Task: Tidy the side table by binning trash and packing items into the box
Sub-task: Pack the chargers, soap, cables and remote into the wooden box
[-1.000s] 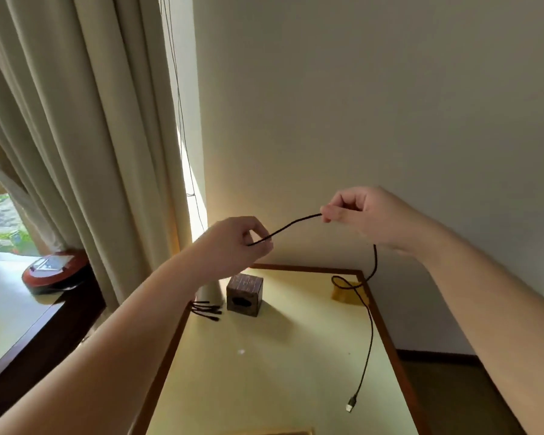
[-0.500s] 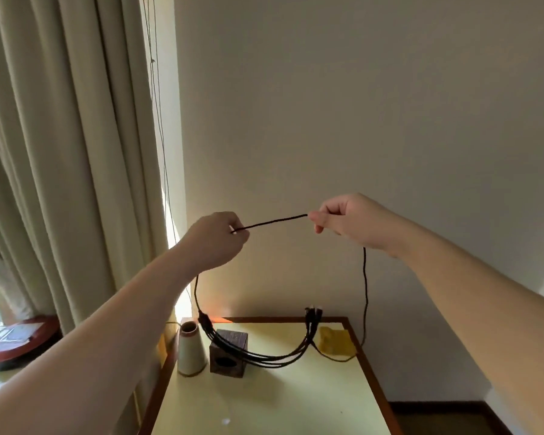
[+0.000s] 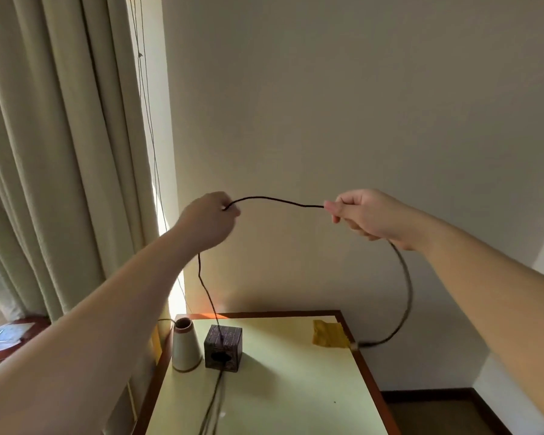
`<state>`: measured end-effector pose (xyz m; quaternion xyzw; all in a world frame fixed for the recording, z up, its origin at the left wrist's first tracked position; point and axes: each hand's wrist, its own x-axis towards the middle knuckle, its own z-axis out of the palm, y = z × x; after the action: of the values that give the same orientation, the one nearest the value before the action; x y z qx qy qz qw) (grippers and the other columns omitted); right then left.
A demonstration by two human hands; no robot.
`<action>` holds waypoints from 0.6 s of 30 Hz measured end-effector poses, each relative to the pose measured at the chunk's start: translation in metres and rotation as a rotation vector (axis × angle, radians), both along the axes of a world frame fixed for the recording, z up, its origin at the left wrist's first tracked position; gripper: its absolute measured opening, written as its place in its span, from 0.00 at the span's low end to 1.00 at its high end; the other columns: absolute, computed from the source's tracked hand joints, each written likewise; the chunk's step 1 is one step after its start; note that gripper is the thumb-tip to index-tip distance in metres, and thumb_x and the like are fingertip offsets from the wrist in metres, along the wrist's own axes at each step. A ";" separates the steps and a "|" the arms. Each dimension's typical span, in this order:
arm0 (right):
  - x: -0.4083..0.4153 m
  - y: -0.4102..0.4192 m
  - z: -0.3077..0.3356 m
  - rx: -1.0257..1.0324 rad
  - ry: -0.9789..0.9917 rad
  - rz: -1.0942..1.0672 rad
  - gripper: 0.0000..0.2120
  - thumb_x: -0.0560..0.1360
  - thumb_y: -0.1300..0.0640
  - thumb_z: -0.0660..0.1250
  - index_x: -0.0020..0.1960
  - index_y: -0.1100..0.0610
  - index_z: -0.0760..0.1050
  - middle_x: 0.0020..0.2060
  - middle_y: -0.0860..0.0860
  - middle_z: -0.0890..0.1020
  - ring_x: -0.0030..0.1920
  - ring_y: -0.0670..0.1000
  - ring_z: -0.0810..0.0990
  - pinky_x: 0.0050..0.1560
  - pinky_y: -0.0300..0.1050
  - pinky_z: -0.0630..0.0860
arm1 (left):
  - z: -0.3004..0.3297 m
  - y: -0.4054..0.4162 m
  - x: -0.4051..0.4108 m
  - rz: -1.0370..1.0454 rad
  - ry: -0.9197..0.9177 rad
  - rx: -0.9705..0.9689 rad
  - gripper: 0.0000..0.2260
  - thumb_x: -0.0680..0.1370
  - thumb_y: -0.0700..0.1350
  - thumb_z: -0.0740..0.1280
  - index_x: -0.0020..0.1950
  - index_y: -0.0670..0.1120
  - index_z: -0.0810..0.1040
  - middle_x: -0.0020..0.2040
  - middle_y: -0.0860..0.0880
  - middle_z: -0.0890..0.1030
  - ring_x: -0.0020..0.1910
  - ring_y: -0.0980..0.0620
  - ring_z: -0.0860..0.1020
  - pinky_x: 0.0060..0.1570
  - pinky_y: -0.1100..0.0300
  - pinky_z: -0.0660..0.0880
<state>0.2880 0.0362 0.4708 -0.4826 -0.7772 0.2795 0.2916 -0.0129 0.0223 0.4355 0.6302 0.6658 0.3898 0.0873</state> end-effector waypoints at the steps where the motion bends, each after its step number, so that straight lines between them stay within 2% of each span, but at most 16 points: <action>1: -0.015 -0.002 -0.001 0.006 0.020 0.025 0.18 0.83 0.43 0.64 0.43 0.55 0.78 0.26 0.46 0.65 0.28 0.49 0.59 0.29 0.44 0.56 | 0.002 0.003 0.018 -0.047 0.032 0.027 0.04 0.81 0.49 0.66 0.49 0.53 0.79 0.45 0.49 0.83 0.45 0.44 0.81 0.43 0.55 0.73; 2: -0.032 -0.004 0.000 0.023 0.036 0.054 0.17 0.84 0.44 0.64 0.43 0.55 0.78 0.26 0.46 0.66 0.27 0.48 0.60 0.27 0.43 0.56 | 0.005 0.004 0.039 -0.105 0.061 0.053 0.03 0.81 0.48 0.66 0.49 0.53 0.79 0.46 0.48 0.83 0.47 0.43 0.81 0.44 0.55 0.74; 4: -0.059 -0.008 0.003 0.061 0.055 0.103 0.16 0.84 0.46 0.64 0.43 0.56 0.77 0.25 0.45 0.68 0.26 0.47 0.61 0.25 0.41 0.56 | 0.012 0.004 0.076 -0.222 0.081 0.073 0.04 0.80 0.43 0.64 0.49 0.51 0.77 0.46 0.47 0.82 0.46 0.43 0.78 0.39 0.56 0.71; 7: -0.053 -0.012 0.013 0.069 0.099 0.090 0.16 0.84 0.46 0.64 0.43 0.55 0.77 0.25 0.45 0.67 0.26 0.47 0.61 0.26 0.42 0.55 | 0.019 0.006 0.077 -0.208 -0.065 0.106 0.07 0.81 0.39 0.61 0.51 0.48 0.78 0.43 0.48 0.78 0.43 0.46 0.75 0.33 0.59 0.66; 10: -0.007 -0.016 0.014 -0.015 0.122 0.082 0.16 0.84 0.46 0.64 0.44 0.56 0.77 0.27 0.47 0.62 0.27 0.48 0.57 0.31 0.46 0.52 | 0.012 0.006 0.028 -0.090 -0.144 0.084 0.09 0.81 0.42 0.62 0.49 0.51 0.80 0.43 0.49 0.79 0.38 0.47 0.75 0.35 0.58 0.67; 13: 0.015 -0.020 0.003 -0.048 0.119 0.044 0.16 0.84 0.45 0.64 0.45 0.57 0.77 0.28 0.48 0.61 0.29 0.49 0.55 0.30 0.45 0.53 | 0.001 -0.006 0.010 -0.032 -0.078 0.032 0.05 0.82 0.48 0.65 0.50 0.52 0.80 0.44 0.50 0.81 0.39 0.47 0.78 0.36 0.57 0.70; 16: -0.013 -0.023 -0.004 -0.013 0.178 0.058 0.16 0.85 0.47 0.63 0.45 0.55 0.77 0.27 0.46 0.63 0.27 0.48 0.57 0.30 0.45 0.54 | 0.002 -0.014 0.051 -0.122 0.002 0.100 0.05 0.83 0.50 0.65 0.51 0.52 0.79 0.41 0.50 0.79 0.41 0.45 0.78 0.40 0.56 0.69; 18: -0.035 -0.025 -0.003 0.011 0.241 0.097 0.16 0.85 0.47 0.62 0.45 0.55 0.78 0.26 0.46 0.65 0.26 0.47 0.59 0.27 0.42 0.56 | 0.006 -0.021 0.086 -0.234 0.023 0.139 0.06 0.84 0.48 0.62 0.51 0.52 0.78 0.44 0.48 0.79 0.43 0.44 0.76 0.41 0.55 0.67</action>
<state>0.2527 0.0113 0.4674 -0.4058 -0.7605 0.3450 0.3713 0.0730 0.0017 0.4414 0.7125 0.5602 0.4147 0.0805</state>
